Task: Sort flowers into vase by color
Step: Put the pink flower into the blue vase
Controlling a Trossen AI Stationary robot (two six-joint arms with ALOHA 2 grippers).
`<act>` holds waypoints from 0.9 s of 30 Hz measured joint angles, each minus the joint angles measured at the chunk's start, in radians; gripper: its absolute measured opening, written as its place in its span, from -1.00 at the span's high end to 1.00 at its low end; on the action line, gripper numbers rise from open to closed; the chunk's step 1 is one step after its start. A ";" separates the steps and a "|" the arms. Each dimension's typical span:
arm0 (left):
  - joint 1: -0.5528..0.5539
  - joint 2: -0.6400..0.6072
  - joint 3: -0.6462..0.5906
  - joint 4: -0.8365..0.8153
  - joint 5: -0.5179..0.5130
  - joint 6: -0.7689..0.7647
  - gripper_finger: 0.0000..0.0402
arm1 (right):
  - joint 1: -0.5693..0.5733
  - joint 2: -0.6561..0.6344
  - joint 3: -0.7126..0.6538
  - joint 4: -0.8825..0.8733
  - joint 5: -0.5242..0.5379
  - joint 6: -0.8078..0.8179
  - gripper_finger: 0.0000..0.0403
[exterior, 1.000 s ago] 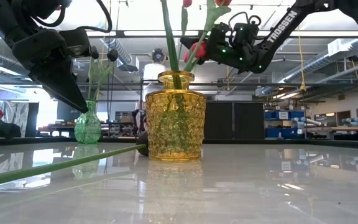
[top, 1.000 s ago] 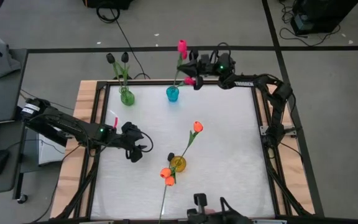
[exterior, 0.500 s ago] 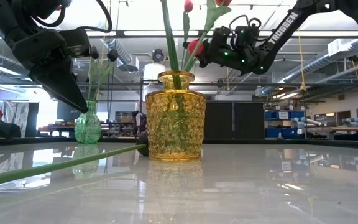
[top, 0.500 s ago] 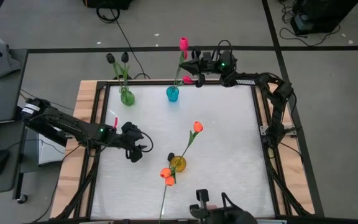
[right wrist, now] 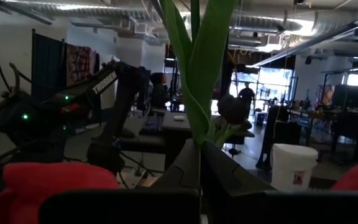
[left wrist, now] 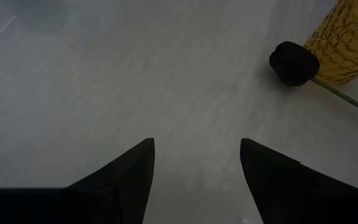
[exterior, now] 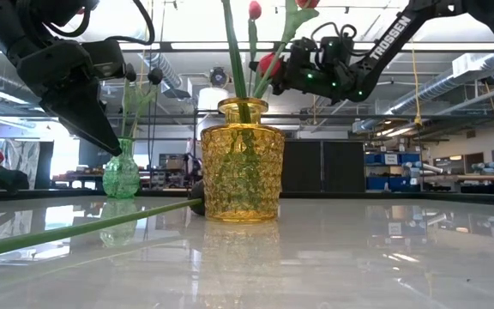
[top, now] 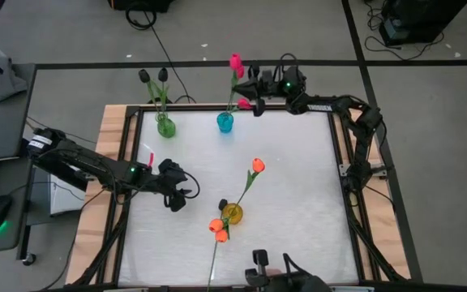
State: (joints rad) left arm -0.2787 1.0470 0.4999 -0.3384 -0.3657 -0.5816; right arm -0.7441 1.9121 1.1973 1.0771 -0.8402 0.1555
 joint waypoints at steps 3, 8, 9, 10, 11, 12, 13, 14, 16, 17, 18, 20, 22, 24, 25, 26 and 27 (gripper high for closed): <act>0.000 0.000 0.000 0.000 0.000 0.000 -0.21 | 0.009 0.000 0.000 -0.012 0.000 -0.010 0.96; 0.000 0.000 0.000 0.001 0.000 0.000 -0.21 | 0.019 0.044 -0.003 0.002 0.004 -0.020 0.96; 0.000 0.000 0.000 0.003 0.000 0.000 -0.21 | 0.019 0.055 -0.003 0.015 0.004 -0.014 0.96; 0.000 0.000 0.000 0.004 0.000 0.000 -0.21 | 0.019 0.065 -0.003 0.030 0.002 -0.002 0.96; 0.000 0.000 0.000 0.005 0.000 0.000 -0.21 | 0.018 0.073 -0.003 0.051 0.001 0.008 0.96; 0.000 0.000 0.000 0.007 0.000 0.000 -0.21 | 0.018 0.079 -0.003 0.063 0.001 0.015 0.96; 0.000 0.000 0.000 0.007 0.000 0.000 -0.21 | 0.016 0.084 -0.003 0.082 0.001 0.024 0.96; 0.000 0.000 0.000 0.007 0.000 0.000 -0.21 | 0.015 0.084 -0.003 0.082 0.001 0.029 0.96; 0.000 0.000 0.000 0.007 0.000 0.000 -0.21 | 0.015 0.084 -0.003 0.101 0.001 0.029 0.96; 0.000 0.000 0.000 0.007 0.000 0.000 -0.21 | 0.015 0.083 -0.003 0.113 0.001 0.030 0.96; 0.000 0.000 0.000 0.007 0.000 0.000 -0.21 | 0.013 0.082 -0.003 0.128 0.001 0.041 0.96; 0.000 0.000 0.000 0.007 0.000 0.000 -0.21 | 0.008 0.079 -0.003 0.156 0.000 0.069 0.96; 0.000 0.000 0.000 0.007 0.000 0.000 -0.21 | 0.004 0.076 -0.003 0.174 0.001 0.083 0.96; 0.000 0.000 0.000 0.007 0.000 0.000 -0.21 | 0.002 0.076 -0.002 0.170 0.002 0.085 0.96; 0.000 0.000 0.000 0.007 0.000 0.000 -0.21 | 0.002 0.077 -0.002 0.163 0.001 0.085 0.96; 0.000 0.000 0.000 0.007 0.000 0.000 -0.21 | 0.003 0.079 -0.003 0.163 0.001 0.085 0.96; 0.000 0.000 0.000 0.007 0.000 0.000 -0.21 | 0.003 0.081 -0.003 0.160 0.000 0.084 0.96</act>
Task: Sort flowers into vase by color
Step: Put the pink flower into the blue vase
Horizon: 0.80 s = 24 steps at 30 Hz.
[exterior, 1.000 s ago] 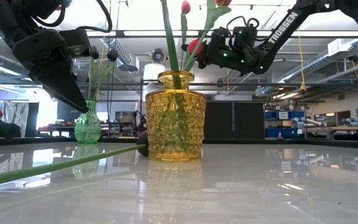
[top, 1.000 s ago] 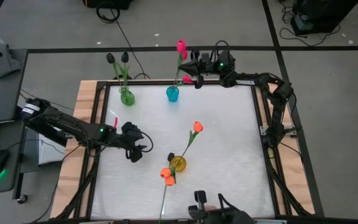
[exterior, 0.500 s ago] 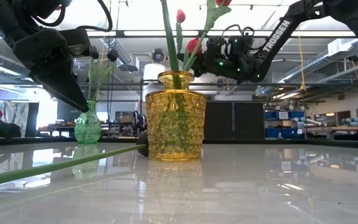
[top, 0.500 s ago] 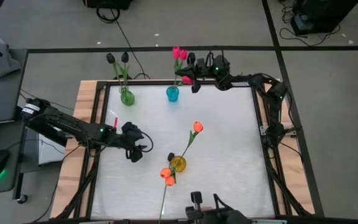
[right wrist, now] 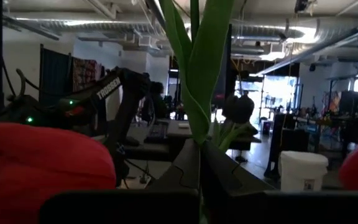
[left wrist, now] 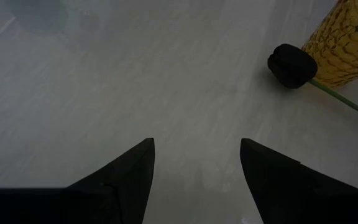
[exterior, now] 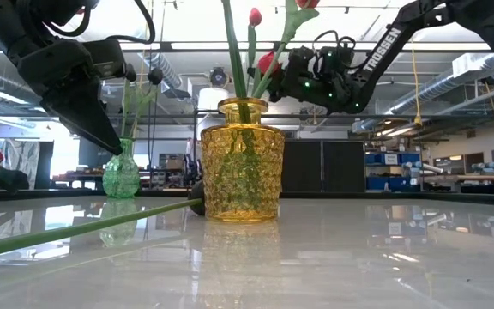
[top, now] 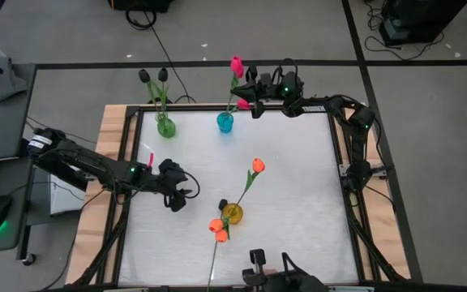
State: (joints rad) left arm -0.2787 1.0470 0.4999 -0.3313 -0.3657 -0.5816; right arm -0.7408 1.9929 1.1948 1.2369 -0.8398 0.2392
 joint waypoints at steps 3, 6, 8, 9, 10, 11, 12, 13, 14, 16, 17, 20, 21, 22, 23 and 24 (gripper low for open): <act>0.000 0.000 0.000 0.000 0.000 0.000 -0.21 | 0.004 0.001 0.000 -0.031 0.000 -0.017 0.96; 0.000 0.000 0.000 0.001 0.000 0.000 -0.21 | 0.009 0.001 0.000 -0.045 0.000 -0.033 0.96; 0.000 0.000 0.000 0.003 0.000 0.000 -0.21 | 0.010 0.001 0.000 -0.042 0.000 -0.034 0.96; 0.000 0.000 0.000 0.006 0.000 0.000 -0.21 | 0.010 0.001 0.000 -0.041 0.000 -0.035 0.96; 0.000 0.000 0.000 0.007 0.000 0.000 -0.21 | 0.010 0.001 0.000 -0.041 0.000 -0.038 0.96; 0.000 0.000 0.000 0.007 0.000 0.000 -0.21 | 0.011 0.001 0.000 -0.037 0.000 -0.039 0.96; 0.000 0.000 0.000 0.006 0.000 0.000 -0.21 | 0.011 0.001 0.000 -0.027 0.000 -0.040 0.96; 0.000 0.000 0.000 0.007 0.000 0.000 -0.21 | 0.011 0.001 0.000 -0.015 0.000 -0.039 0.96; 0.000 0.000 0.000 0.007 0.000 0.000 -0.21 | 0.010 0.001 0.000 -0.002 0.000 -0.035 0.96; 0.000 0.000 0.000 0.007 0.000 0.000 -0.21 | 0.010 0.001 0.000 0.006 0.000 -0.033 0.96; 0.000 0.000 0.000 0.007 0.000 0.000 -0.21 | 0.010 0.001 0.000 0.004 0.000 -0.037 0.96; 0.000 0.000 0.000 0.006 0.000 0.000 -0.21 | 0.011 0.001 0.000 0.002 0.001 -0.038 0.96; 0.000 0.000 0.000 0.006 0.000 0.000 -0.21 | 0.011 0.001 0.000 -0.002 0.000 -0.039 0.96; 0.000 0.000 0.000 0.006 0.000 0.000 -0.21 | 0.012 0.001 0.000 -0.010 0.001 -0.041 0.96; 0.000 0.000 0.000 0.006 0.000 0.000 -0.21 | 0.014 0.001 0.000 -0.021 0.001 -0.050 0.96; 0.000 0.000 0.000 0.006 0.000 0.000 -0.21 | 0.017 0.001 0.000 -0.033 0.001 -0.060 0.96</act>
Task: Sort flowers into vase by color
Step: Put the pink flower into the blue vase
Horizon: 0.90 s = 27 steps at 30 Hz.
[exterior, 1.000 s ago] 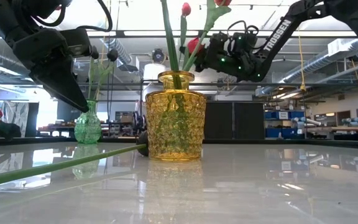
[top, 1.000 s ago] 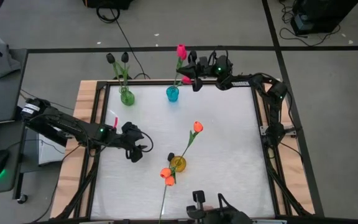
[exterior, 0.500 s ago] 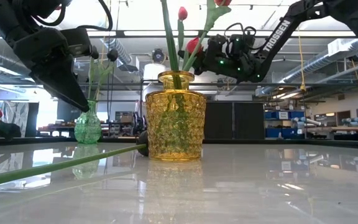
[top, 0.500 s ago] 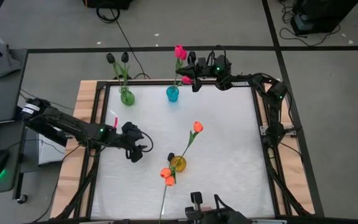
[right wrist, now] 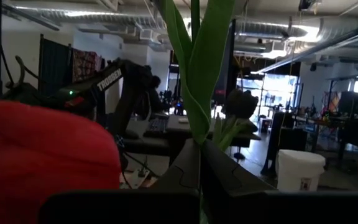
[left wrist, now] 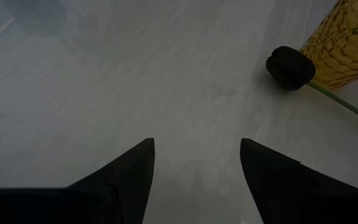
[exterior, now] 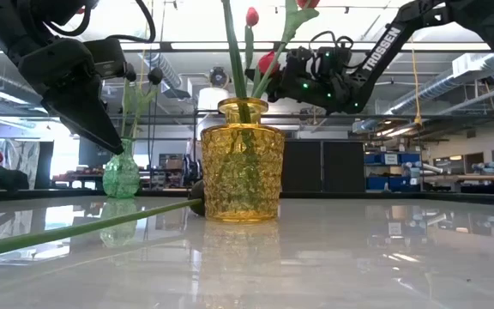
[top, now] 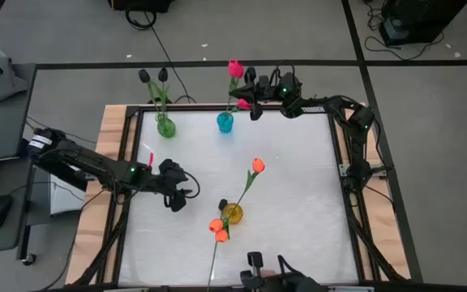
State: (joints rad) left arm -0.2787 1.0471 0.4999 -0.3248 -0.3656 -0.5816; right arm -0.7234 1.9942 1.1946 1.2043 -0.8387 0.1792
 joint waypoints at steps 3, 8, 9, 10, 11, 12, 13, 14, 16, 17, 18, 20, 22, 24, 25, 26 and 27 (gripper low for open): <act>0.000 0.000 0.000 0.000 0.000 0.000 -0.21 | 0.008 0.000 0.000 -0.015 0.000 -0.022 0.96; 0.000 0.000 0.000 0.000 0.000 0.000 -0.21 | 0.009 0.000 0.000 -0.017 0.003 -0.042 0.96; 0.000 0.000 0.000 0.000 0.000 0.000 -0.21 | 0.008 0.000 0.000 -0.018 0.004 -0.048 0.96; 0.000 0.000 0.000 0.000 0.000 0.000 -0.21 | 0.008 0.000 0.000 -0.023 0.008 -0.055 0.96; 0.000 0.000 0.000 0.000 0.000 0.000 -0.21 | 0.008 0.000 0.000 -0.027 0.012 -0.064 0.96; 0.000 0.000 0.000 0.000 0.000 0.000 -0.21 | 0.008 0.000 0.000 -0.030 0.014 -0.073 0.96; 0.000 0.000 0.000 0.000 0.000 0.000 -0.21 | 0.008 0.000 0.000 -0.031 0.018 -0.076 0.96; 0.000 0.000 0.000 0.000 0.000 0.000 -0.21 | 0.008 0.000 0.000 -0.031 0.023 -0.078 0.96; 0.000 0.000 0.000 0.000 0.000 0.000 -0.21 | 0.008 0.000 0.000 -0.031 0.023 -0.078 0.96; 0.000 0.000 0.000 0.000 0.000 0.000 -0.21 | 0.008 0.000 0.000 -0.035 0.025 -0.080 0.96; 0.000 0.000 0.000 0.000 0.000 0.000 -0.21 | 0.008 0.000 0.000 -0.045 0.026 -0.085 0.96; 0.000 0.000 0.000 0.000 0.000 0.000 -0.21 | 0.009 0.000 0.000 -0.076 0.026 -0.103 0.96; 0.000 0.000 0.000 0.000 0.000 0.000 -0.21 | 0.013 0.000 0.000 -0.114 0.027 -0.126 0.96; 0.000 0.000 0.000 0.000 0.000 0.000 -0.21 | 0.018 0.000 0.000 -0.137 0.027 -0.138 0.96; 0.000 0.000 0.000 0.000 0.000 0.000 -0.21 | 0.021 0.000 0.000 -0.141 0.026 -0.144 0.96; 0.000 0.000 0.000 0.000 0.000 0.000 -0.21 | 0.023 0.000 0.000 -0.142 0.026 -0.148 0.96; 0.000 0.000 0.000 0.000 0.000 0.000 -0.21 | 0.024 0.000 0.000 -0.141 0.026 -0.150 0.96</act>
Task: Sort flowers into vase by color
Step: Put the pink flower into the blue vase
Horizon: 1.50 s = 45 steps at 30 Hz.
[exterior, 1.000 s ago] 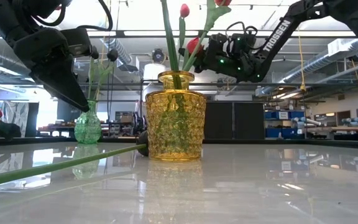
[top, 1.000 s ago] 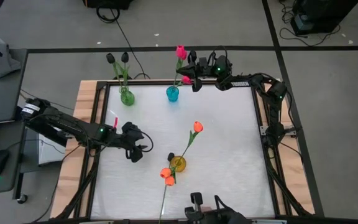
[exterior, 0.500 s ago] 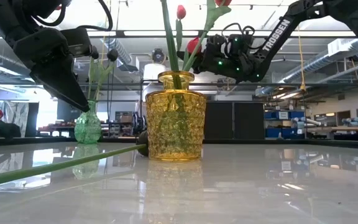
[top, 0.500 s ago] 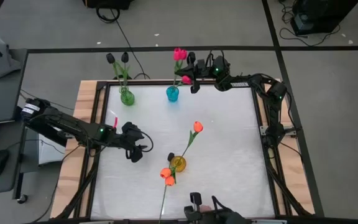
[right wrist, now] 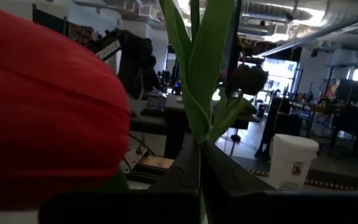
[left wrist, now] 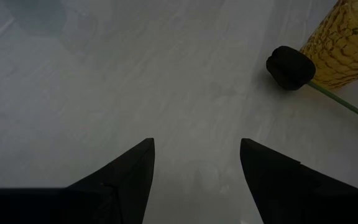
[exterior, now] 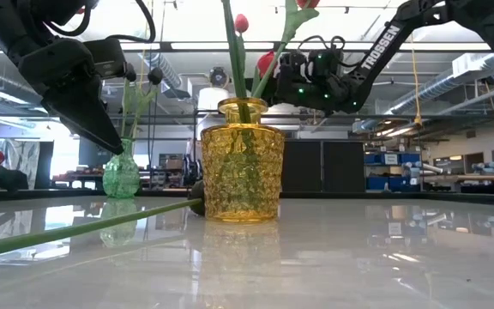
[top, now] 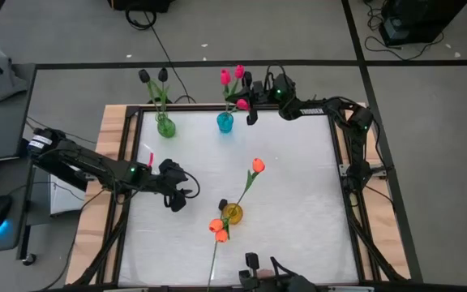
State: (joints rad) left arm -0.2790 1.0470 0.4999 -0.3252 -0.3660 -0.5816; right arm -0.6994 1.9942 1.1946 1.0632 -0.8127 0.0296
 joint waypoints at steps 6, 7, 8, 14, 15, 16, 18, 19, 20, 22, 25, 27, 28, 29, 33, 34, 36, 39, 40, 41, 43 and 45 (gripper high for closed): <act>0.000 0.000 0.000 0.000 0.000 0.000 -0.21 | -0.001 0.000 0.000 -0.024 0.000 0.000 0.96; 0.000 0.000 0.000 0.000 0.000 0.000 -0.21 | -0.001 0.000 0.000 -0.033 0.000 0.000 0.96; 0.000 0.000 0.000 0.000 0.000 0.000 -0.21 | -0.001 0.000 0.000 -0.040 0.000 0.000 0.96; 0.000 0.000 0.000 0.000 0.000 0.000 -0.21 | -0.001 0.000 0.000 -0.074 0.000 -0.003 0.96; 0.000 0.000 0.000 0.000 0.000 0.000 -0.21 | -0.001 0.000 0.000 -0.080 0.001 -0.004 0.96; 0.000 0.000 0.000 0.000 0.000 0.000 -0.21 | -0.001 0.000 0.000 -0.086 0.002 -0.004 0.96; 0.000 0.000 0.000 0.000 0.000 0.000 -0.21 | -0.002 0.000 0.000 -0.097 0.002 -0.005 0.96; 0.000 0.000 0.000 0.000 0.000 0.000 -0.21 | -0.002 0.000 0.000 -0.103 0.003 -0.007 0.96; 0.000 0.000 0.000 0.000 0.000 0.000 -0.21 | -0.003 0.000 0.000 -0.110 0.003 -0.009 0.96; 0.000 0.000 0.000 0.000 0.000 0.000 -0.21 | -0.004 0.000 0.000 -0.134 0.003 -0.022 0.96; 0.000 0.000 0.000 0.000 0.000 0.000 -0.21 | -0.007 0.000 0.000 -0.163 0.007 -0.035 0.96; 0.000 0.000 0.000 0.000 0.000 0.000 -0.21 | -0.008 0.000 0.000 -0.167 0.007 -0.040 0.96; 0.000 0.000 0.000 0.000 0.000 0.000 -0.21 | -0.009 0.000 0.000 -0.168 0.007 -0.041 0.96; 0.000 0.000 0.000 0.000 0.000 0.000 -0.21 | -0.009 0.000 0.000 -0.169 0.007 -0.042 0.96; 0.000 0.000 0.000 0.000 0.000 0.000 -0.21 | -0.011 0.000 0.000 -0.181 0.013 -0.044 0.96; 0.000 0.000 0.000 0.000 0.000 0.000 -0.21 | -0.011 0.000 0.000 -0.191 0.020 -0.048 0.96; 0.000 0.000 0.000 0.000 0.000 0.000 -0.21 | -0.011 0.000 0.000 -0.211 0.032 -0.057 0.96; 0.000 0.000 0.000 0.000 0.000 0.000 -0.21 | -0.011 0.000 0.000 -0.223 0.034 -0.061 0.96; 0.000 0.000 0.000 0.000 0.000 0.000 -0.21 | -0.012 0.000 0.000 -0.229 0.034 -0.064 0.96; 0.000 0.000 0.000 0.000 0.000 0.000 -0.21 | -0.013 0.000 0.000 -0.236 0.035 -0.065 0.96; 0.000 0.000 0.000 0.000 0.000 0.000 -0.21 | -0.013 0.000 0.000 -0.257 0.039 -0.069 0.96; 0.000 0.000 0.000 0.000 0.000 0.000 -0.21 | -0.013 0.000 0.000 -0.279 0.045 -0.079 0.96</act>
State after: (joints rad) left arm -0.2787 1.0470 0.4999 -0.3254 -0.3659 -0.5816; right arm -0.7128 1.9945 1.1947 0.7841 -0.7676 -0.0492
